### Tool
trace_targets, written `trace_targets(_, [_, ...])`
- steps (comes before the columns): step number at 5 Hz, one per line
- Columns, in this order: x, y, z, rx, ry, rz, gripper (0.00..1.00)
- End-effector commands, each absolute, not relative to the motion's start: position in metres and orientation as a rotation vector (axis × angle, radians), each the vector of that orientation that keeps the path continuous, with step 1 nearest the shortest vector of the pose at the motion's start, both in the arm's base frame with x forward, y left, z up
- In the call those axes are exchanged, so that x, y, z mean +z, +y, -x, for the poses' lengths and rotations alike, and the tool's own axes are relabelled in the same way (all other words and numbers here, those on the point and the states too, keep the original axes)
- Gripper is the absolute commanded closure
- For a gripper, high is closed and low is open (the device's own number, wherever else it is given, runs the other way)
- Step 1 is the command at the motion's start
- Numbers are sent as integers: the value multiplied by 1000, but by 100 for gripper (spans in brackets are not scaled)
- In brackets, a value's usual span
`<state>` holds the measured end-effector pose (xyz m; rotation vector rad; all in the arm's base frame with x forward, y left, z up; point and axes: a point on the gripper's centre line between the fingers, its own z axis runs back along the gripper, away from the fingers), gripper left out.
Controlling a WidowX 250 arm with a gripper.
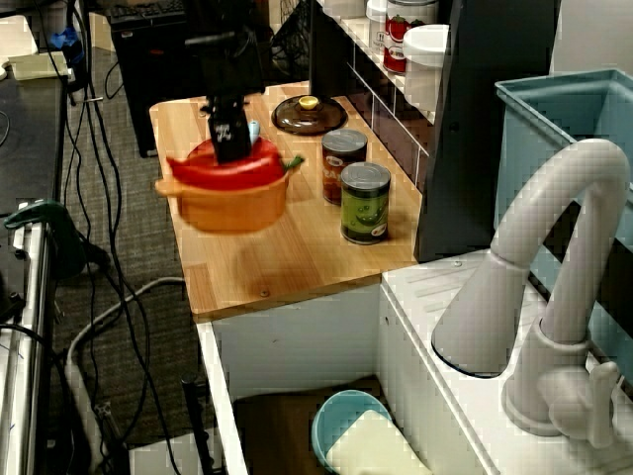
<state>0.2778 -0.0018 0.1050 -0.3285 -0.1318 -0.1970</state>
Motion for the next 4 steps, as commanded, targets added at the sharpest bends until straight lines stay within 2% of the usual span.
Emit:
trace_targets(1, [162,47,-289,-186,-229,355,100])
trace_targets(4, [197,70,-301,-143,-246,389,100])
